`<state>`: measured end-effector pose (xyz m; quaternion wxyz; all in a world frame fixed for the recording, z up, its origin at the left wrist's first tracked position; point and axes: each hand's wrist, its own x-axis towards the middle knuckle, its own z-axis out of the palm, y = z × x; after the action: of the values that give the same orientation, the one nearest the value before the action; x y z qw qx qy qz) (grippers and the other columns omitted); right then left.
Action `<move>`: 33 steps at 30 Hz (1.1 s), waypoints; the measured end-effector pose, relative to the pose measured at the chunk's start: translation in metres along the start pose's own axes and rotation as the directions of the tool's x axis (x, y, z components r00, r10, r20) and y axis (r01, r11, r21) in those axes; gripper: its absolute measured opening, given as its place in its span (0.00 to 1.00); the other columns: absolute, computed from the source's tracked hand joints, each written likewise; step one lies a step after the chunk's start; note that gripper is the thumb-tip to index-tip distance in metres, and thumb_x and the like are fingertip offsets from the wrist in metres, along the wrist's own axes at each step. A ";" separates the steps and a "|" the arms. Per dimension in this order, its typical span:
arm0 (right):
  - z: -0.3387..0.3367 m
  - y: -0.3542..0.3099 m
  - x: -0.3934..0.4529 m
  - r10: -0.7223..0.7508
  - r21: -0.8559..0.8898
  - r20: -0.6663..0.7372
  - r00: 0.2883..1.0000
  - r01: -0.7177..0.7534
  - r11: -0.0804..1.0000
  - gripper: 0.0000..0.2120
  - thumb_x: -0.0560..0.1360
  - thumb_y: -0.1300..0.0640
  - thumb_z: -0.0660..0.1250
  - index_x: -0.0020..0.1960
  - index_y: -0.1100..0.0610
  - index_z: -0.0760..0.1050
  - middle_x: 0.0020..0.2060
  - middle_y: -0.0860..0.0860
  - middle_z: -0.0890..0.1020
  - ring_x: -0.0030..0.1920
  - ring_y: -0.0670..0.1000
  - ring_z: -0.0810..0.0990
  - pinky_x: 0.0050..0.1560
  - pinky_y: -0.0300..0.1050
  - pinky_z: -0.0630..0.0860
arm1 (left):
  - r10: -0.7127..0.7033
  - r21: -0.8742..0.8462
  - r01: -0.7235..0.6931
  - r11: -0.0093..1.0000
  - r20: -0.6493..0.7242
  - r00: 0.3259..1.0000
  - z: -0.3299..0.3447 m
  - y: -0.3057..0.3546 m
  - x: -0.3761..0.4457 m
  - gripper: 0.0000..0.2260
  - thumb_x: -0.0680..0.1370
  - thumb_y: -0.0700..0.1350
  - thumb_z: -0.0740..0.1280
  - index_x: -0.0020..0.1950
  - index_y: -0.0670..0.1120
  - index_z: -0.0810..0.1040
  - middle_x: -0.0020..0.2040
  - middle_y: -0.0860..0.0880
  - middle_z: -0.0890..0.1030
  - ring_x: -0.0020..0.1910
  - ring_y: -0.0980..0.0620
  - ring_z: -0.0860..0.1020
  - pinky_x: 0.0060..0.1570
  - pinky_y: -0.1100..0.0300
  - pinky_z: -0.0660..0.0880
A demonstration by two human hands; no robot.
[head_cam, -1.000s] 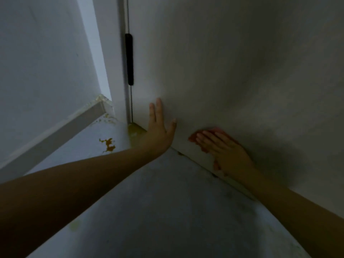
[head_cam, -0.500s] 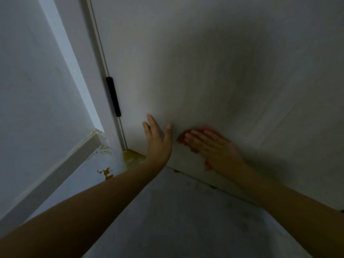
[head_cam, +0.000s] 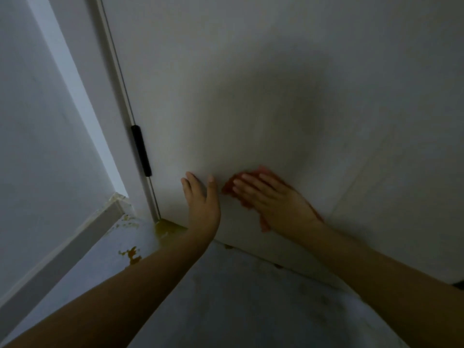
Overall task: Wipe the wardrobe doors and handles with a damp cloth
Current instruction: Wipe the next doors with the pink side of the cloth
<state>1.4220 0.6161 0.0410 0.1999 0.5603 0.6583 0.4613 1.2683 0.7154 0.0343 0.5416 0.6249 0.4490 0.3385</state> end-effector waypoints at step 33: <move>-0.011 0.004 0.065 0.057 0.049 -0.122 0.991 -0.052 0.997 0.36 0.70 0.51 0.56 0.75 0.63 0.56 0.72 0.50 0.66 0.75 0.58 0.53 0.75 0.54 0.38 | 0.094 -0.124 -0.117 0.985 -0.177 0.980 -0.017 0.011 0.020 0.24 0.85 0.47 0.49 0.78 0.44 0.46 0.79 0.49 0.44 0.75 0.58 0.47 0.54 0.87 0.42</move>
<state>1.3964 0.6714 0.0658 0.1331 0.5528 0.6643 0.4852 1.2621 0.7400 0.0473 0.5231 0.5790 0.4362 0.4481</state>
